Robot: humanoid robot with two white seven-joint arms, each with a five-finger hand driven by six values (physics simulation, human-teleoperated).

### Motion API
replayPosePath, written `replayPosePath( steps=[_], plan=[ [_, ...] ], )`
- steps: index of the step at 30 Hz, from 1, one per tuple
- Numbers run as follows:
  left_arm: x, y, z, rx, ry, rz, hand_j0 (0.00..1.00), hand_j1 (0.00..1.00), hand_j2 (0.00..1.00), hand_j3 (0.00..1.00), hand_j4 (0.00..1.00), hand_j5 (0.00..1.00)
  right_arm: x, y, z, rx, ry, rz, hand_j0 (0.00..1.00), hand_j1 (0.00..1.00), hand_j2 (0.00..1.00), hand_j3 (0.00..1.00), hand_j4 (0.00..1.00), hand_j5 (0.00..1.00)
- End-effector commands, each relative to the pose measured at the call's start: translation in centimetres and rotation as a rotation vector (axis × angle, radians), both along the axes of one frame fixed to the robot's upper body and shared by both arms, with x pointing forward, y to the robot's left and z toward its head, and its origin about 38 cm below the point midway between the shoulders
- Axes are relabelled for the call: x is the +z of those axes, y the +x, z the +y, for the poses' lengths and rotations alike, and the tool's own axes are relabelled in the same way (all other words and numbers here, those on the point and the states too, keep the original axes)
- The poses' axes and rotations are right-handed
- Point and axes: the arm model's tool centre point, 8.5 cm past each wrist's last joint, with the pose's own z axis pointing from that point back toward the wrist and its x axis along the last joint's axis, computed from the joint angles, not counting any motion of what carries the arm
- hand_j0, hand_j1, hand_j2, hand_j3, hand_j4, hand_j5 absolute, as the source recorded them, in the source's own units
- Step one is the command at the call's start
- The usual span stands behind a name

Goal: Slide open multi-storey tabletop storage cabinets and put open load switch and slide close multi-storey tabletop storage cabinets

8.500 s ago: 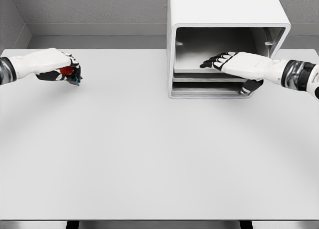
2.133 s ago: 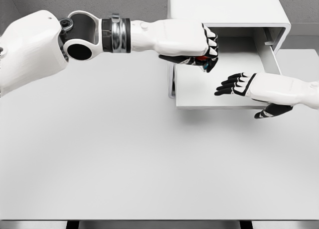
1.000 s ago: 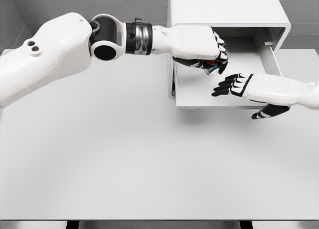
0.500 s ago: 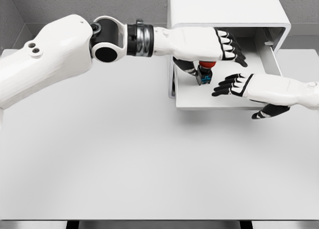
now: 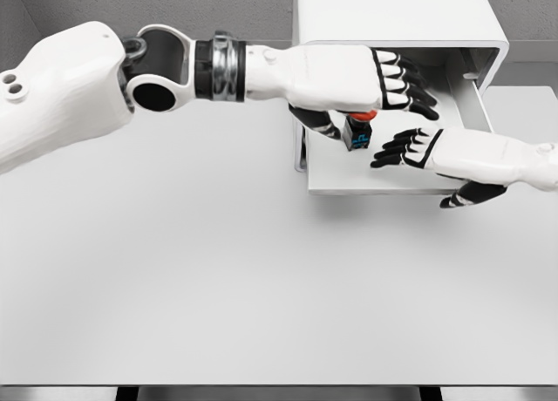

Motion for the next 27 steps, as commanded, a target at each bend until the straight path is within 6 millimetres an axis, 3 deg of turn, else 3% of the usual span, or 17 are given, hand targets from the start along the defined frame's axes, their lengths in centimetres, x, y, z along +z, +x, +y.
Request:
replayPosePath(
  steps=[1,4,7,11,12,15,18,21,27],
  plan=[
    [0.7,-0.5,1.7,0.006,-0.019,0.01,1.0,1.0,1.0,1.0,1.0,1.0,0.0,0.1,0.1,-0.002,0.009,0.003,1.0,1.0,1.0,1.0,1.0,1.0],
    [2.1,-1.7,6.4,0.042,-0.026,-0.016,1.0,1.0,1.0,1.0,1.0,1.0,-0.1,0.1,0.0,-0.005,0.008,0.007,1.0,1.0,1.0,1.0,1.0,1.0],
    [2.6,-2.1,13.6,0.169,-0.078,-0.029,1.0,1.0,1.0,1.0,1.0,1.0,-0.1,0.4,-0.1,-0.011,0.013,0.005,1.0,1.0,1.0,1.0,1.0,1.0],
    [-2.2,-3.0,24.9,0.449,-0.201,0.071,1.0,1.0,1.0,1.0,1.0,1.0,-0.4,0.9,-0.4,-0.029,0.018,0.014,1.0,1.0,1.0,1.0,1.0,1.0],
    [-3.6,-2.8,26.1,0.493,-0.215,0.099,1.0,1.0,1.0,1.0,1.0,1.0,-0.4,0.9,-0.4,-0.028,0.021,0.013,1.0,1.0,1.0,1.0,1.0,1.0],
    [-6.4,-2.9,27.7,0.551,-0.198,0.157,1.0,1.0,1.0,1.0,1.0,1.0,-0.3,1.1,-0.6,-0.036,0.021,0.01,1.0,1.0,1.0,1.0,1.0,1.0],
    [-7.1,-3.5,29.3,0.593,-0.198,0.169,1.0,1.0,1.0,1.0,1.0,1.0,-0.2,1.7,-0.8,-0.051,0.026,0.008,1.0,1.0,1.0,1.0,1.0,1.0],
    [-8.4,-3.9,29.5,0.597,-0.17,0.189,1.0,1.0,1.0,1.0,1.0,1.0,-0.2,2.1,-0.6,-0.051,0.026,0.011,1.0,1.0,1.0,1.0,1.0,1.0],
    [-10.5,-4.1,30.0,0.623,-0.145,0.225,1.0,1.0,1.0,1.0,1.0,1.0,0.9,6.0,-1.6,-0.128,0.048,0.009,1.0,1.0,1.0,1.0,1.0,1.0]
  ],
)
